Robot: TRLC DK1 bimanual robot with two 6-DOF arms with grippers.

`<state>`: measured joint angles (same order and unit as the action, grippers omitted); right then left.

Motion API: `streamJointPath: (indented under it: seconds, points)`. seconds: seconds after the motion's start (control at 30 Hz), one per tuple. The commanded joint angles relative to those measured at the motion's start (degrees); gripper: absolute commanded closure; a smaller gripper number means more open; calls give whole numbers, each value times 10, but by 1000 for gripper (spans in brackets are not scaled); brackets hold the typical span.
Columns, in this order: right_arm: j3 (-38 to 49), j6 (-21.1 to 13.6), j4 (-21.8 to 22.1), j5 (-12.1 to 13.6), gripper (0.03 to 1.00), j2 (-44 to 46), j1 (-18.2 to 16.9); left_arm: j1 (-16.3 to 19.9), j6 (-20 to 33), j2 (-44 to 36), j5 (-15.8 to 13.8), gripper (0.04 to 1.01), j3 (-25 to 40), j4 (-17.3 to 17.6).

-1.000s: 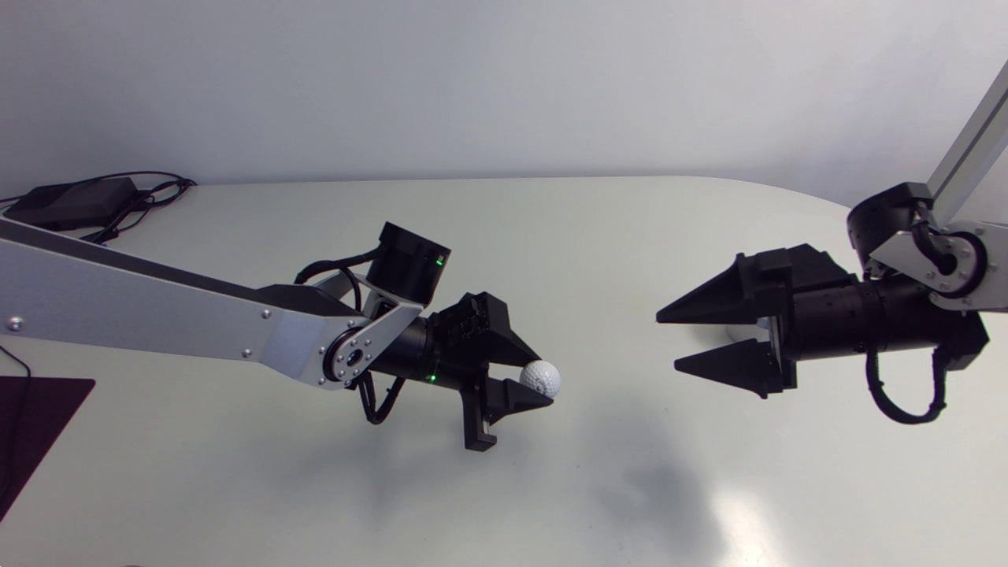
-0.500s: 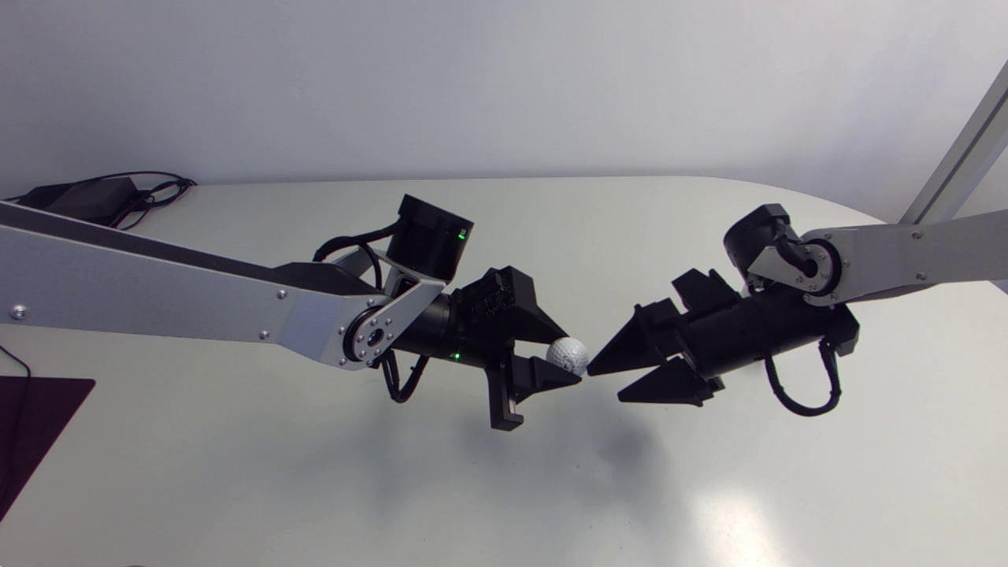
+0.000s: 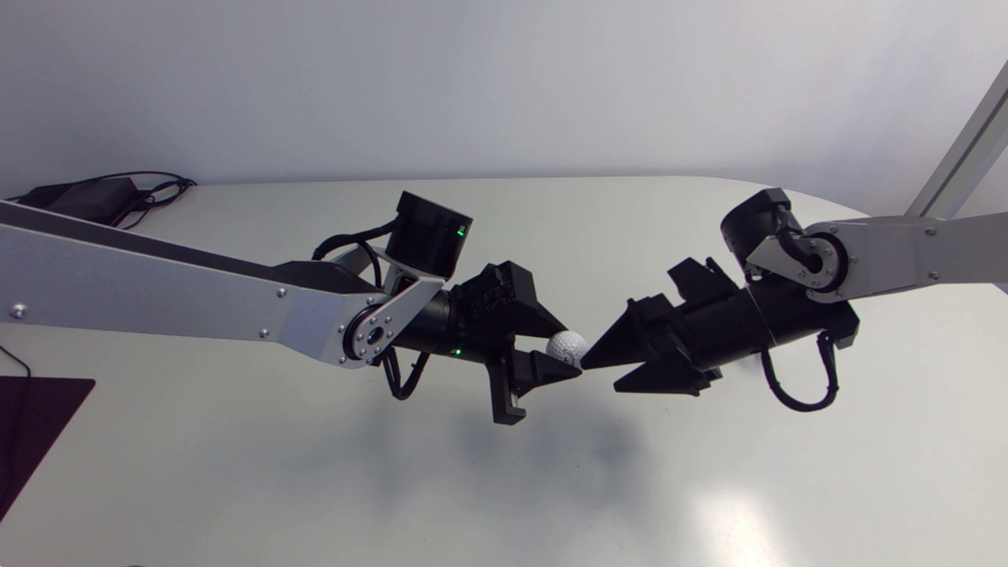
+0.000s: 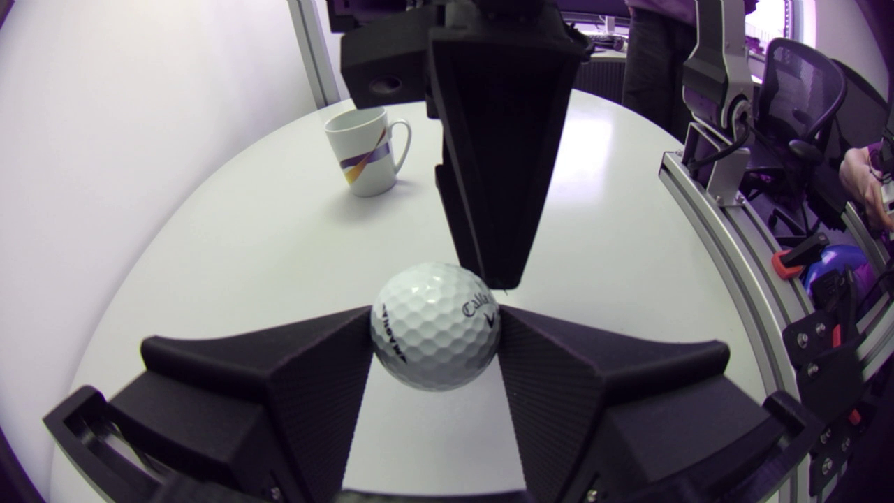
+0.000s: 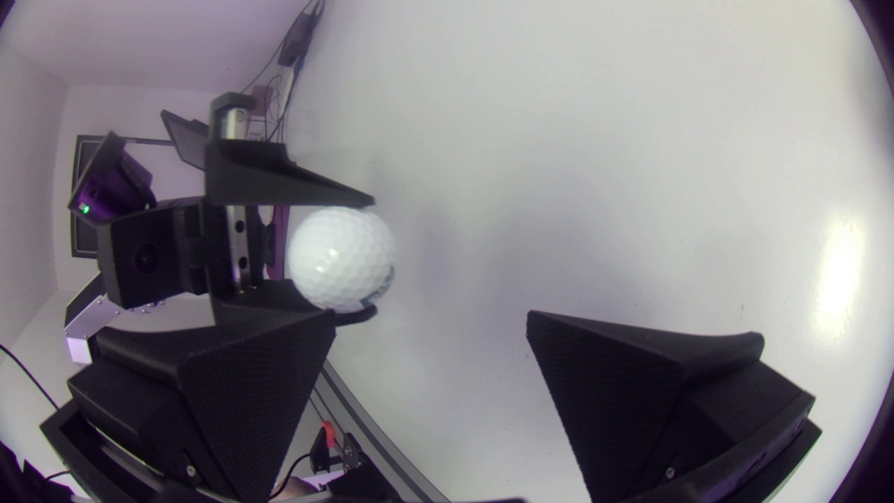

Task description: Pick up the white golf ball from the table and place it into the cup.

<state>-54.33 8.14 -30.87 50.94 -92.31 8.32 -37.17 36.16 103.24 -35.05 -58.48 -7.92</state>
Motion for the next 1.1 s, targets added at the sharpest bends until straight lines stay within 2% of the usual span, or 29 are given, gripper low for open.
streamJointPath:
  seconds: [0.0, 0.27, 0.57, 0.73, 1.0, 1.07]
  points:
    - [-11, 23, 10, 4, 70, 28, 1, -3, 0, -1, -15, 616, 13, -3]
    - [-16, 30, 9, 4, 70, 37, 5, -5, 0, -3, -15, 616, 12, -5]
    - [-26, 44, 17, 4, 70, 29, 28, -20, -8, 11, -15, 616, -13, -7]
    - [-25, 46, 20, -5, 89, 19, 45, -18, -9, 19, -15, 615, -23, -5]
    - [-21, 51, 31, -19, 169, 13, 55, -15, -10, 25, -15, 615, -31, -5]
    - [-19, 53, 38, -22, 261, 13, 55, -16, -10, 25, -15, 615, -31, -5]
